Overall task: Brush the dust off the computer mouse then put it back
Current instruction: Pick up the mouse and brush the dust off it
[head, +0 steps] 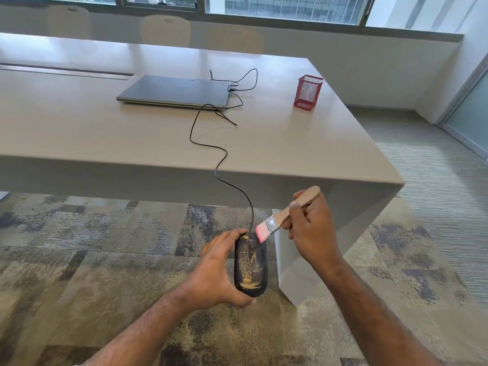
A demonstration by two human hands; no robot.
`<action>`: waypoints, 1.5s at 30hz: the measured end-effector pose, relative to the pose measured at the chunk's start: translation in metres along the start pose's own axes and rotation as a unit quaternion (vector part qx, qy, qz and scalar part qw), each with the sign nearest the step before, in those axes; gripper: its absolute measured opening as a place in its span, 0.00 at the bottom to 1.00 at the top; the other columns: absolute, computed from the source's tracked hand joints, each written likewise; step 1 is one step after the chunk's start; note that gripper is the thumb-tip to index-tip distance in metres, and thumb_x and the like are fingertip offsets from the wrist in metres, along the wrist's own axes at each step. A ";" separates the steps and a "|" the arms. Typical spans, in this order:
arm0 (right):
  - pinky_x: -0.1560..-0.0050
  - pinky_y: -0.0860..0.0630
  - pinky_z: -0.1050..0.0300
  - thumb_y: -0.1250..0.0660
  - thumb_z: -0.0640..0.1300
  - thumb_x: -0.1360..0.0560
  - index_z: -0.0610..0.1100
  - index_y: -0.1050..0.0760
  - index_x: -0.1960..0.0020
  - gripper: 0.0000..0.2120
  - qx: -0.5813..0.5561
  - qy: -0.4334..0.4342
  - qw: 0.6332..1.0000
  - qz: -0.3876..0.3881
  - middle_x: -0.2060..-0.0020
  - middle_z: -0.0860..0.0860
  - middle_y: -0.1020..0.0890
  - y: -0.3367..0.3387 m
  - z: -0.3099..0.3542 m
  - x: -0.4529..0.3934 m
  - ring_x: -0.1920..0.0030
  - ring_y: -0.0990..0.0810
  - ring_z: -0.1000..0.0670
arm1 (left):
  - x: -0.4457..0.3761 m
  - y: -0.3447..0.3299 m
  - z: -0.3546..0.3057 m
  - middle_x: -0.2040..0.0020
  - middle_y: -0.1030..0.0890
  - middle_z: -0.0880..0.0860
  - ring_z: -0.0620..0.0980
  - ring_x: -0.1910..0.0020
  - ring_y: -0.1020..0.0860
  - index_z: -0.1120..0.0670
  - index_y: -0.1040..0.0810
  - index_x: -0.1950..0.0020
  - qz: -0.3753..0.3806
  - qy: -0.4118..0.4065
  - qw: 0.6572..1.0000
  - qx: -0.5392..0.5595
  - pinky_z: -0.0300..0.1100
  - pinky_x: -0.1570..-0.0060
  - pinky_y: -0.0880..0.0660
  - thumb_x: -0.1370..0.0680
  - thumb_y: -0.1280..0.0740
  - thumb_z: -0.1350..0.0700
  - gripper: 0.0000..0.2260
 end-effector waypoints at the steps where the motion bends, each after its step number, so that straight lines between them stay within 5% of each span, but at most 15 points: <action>1: 0.70 0.26 0.64 0.40 0.41 0.18 0.45 0.31 0.49 0.02 -0.010 0.004 1.000 -0.007 0.65 0.44 0.19 0.002 0.001 0.000 0.72 0.21 0.58 | 0.000 0.000 0.001 0.37 0.45 0.16 0.22 0.32 0.46 0.16 0.51 0.35 0.000 0.002 1.000 0.003 0.31 0.34 0.44 0.48 0.17 0.39 0.55; 8: 0.70 0.26 0.61 0.39 0.40 0.18 0.47 0.30 0.50 0.04 -0.013 0.028 0.999 0.017 0.67 0.46 0.20 -0.002 0.001 0.012 0.72 0.23 0.56 | -0.002 0.001 0.000 0.38 0.44 0.16 0.24 0.31 0.45 0.16 0.50 0.36 -0.006 -0.004 1.000 0.014 0.34 0.30 0.42 0.48 0.18 0.39 0.54; 14: 0.70 0.27 0.67 0.40 0.39 0.18 0.49 0.31 0.51 0.06 -0.058 0.051 0.997 -0.019 0.66 0.44 0.20 0.002 0.007 0.015 0.72 0.22 0.57 | -0.003 0.002 0.001 0.34 0.39 0.22 0.36 0.28 0.37 0.27 0.43 0.28 -0.013 0.001 0.999 0.030 0.49 0.23 0.37 0.48 0.16 0.41 0.55; 24: 0.73 0.26 0.62 0.40 0.40 0.18 0.50 0.31 0.51 0.06 -0.040 0.045 0.998 -0.032 0.69 0.50 0.20 0.003 0.005 0.023 0.72 0.22 0.57 | -0.006 0.005 0.004 0.32 0.34 0.32 0.43 0.27 0.34 0.37 0.39 0.23 -0.018 0.018 0.998 0.062 0.53 0.23 0.35 0.47 0.16 0.43 0.56; 29: 0.71 0.26 0.63 0.40 0.42 0.18 0.52 0.32 0.52 0.07 -0.021 0.035 0.999 -0.021 0.66 0.47 0.20 -0.001 0.004 0.027 0.71 0.21 0.56 | -0.006 0.007 0.005 0.31 0.34 0.34 0.43 0.28 0.34 0.37 0.39 0.24 -0.025 0.027 0.997 0.071 0.52 0.23 0.35 0.47 0.17 0.45 0.55; 32: 0.74 0.25 0.52 0.40 0.42 0.18 0.55 0.32 0.52 0.08 -0.011 0.036 0.998 -0.042 0.68 0.49 0.19 0.004 0.006 0.026 0.71 0.22 0.47 | -0.006 0.007 0.005 0.31 0.33 0.34 0.43 0.27 0.34 0.35 0.39 0.25 -0.024 0.029 0.996 0.079 0.52 0.23 0.35 0.47 0.16 0.46 0.54; 38: 0.72 0.27 0.65 0.39 0.40 0.18 0.48 0.31 0.52 0.05 -0.023 0.008 1.000 -0.017 0.67 0.47 0.20 -0.003 0.002 0.014 0.73 0.23 0.59 | -0.006 0.006 0.004 0.35 0.36 0.24 0.39 0.27 0.35 0.23 0.42 0.31 -0.017 0.019 0.997 0.067 0.50 0.22 0.37 0.47 0.16 0.45 0.53; 45: 0.74 0.27 0.57 0.40 0.38 0.18 0.46 0.31 0.51 0.04 -0.069 -0.038 0.996 -0.028 0.71 0.45 0.20 -0.003 -0.002 -0.006 0.76 0.25 0.53 | -0.006 0.005 0.002 0.33 0.37 0.26 0.41 0.27 0.36 0.26 0.42 0.28 -0.011 0.019 0.998 0.057 0.55 0.22 0.36 0.48 0.16 0.43 0.55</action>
Point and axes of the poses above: each hand's wrist, its own x-axis away from the middle knuckle, its own y-axis out of the back of the hand, z = x × y, the point moved 4 cm from there along -x, towards the middle knuckle
